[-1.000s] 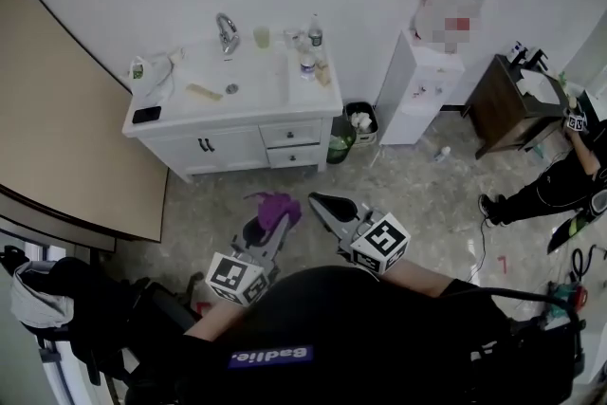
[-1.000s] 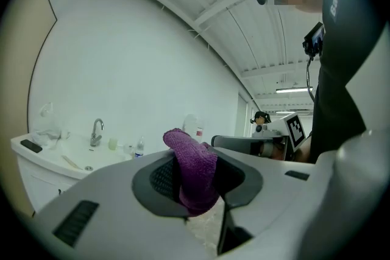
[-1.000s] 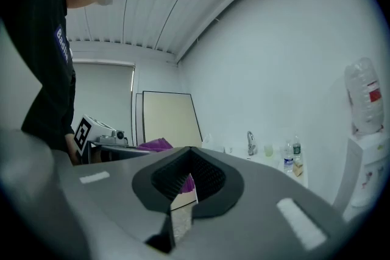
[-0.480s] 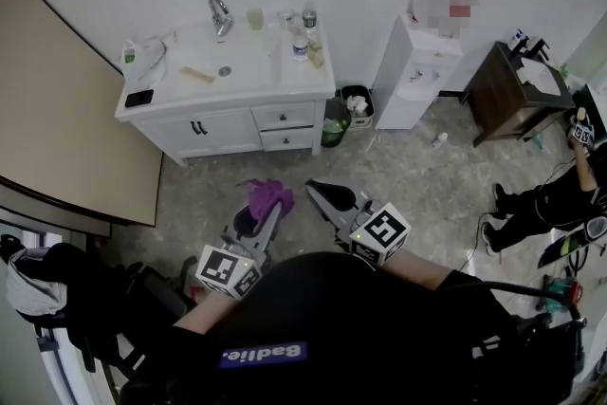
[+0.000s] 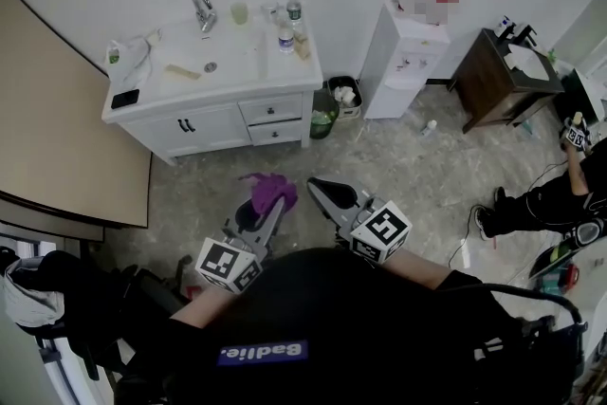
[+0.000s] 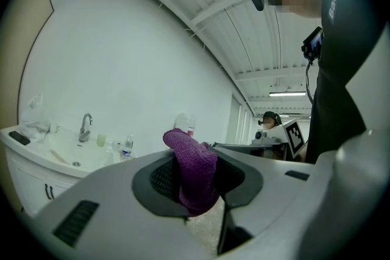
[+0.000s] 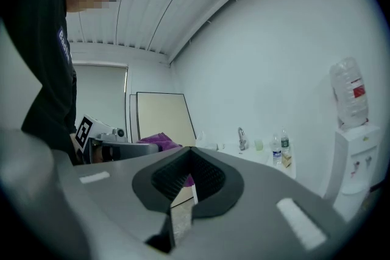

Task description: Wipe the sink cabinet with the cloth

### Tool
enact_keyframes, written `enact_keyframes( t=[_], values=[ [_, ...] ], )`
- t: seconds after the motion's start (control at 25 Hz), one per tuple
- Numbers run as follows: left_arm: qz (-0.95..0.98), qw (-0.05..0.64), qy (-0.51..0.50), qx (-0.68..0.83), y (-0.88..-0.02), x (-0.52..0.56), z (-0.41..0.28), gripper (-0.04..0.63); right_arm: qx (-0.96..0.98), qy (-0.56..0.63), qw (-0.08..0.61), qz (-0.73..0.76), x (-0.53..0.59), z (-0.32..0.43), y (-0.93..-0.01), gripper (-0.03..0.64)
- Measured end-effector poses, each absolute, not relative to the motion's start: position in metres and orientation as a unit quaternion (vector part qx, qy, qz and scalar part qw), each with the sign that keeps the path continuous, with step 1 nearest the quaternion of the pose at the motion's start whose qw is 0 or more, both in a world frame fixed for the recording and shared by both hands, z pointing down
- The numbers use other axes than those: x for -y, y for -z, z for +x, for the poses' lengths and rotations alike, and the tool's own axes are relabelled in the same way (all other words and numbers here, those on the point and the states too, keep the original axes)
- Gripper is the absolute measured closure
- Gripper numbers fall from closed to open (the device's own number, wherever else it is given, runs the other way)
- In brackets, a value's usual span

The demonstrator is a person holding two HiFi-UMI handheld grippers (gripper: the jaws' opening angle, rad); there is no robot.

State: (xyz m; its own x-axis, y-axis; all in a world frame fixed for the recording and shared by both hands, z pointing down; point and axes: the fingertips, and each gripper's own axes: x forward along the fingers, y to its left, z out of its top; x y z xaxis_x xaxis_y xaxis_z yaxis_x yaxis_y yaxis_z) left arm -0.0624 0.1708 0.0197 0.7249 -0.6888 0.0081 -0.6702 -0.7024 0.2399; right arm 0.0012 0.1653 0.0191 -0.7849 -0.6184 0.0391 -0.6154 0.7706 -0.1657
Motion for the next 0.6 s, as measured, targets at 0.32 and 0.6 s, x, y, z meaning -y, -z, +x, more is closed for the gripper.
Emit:
enact_keyframes(
  t=[0.32, 0.6],
  values=[
    [0.923, 0.113, 0.043, 0.365, -0.0207, -0.1736, -0.0624, 0.485, -0.941, 0.081, 0.002, -0.329, -0.1709, 0.0010, -0.0213, 0.617],
    [0.923, 0.113, 0.047, 0.365, -0.0239, -0.1710, -0.0661, 0.485, -0.943, 0.076, -0.004, -0.323, -0.1704, -0.0048, -0.0224, 0.617]
  ],
)
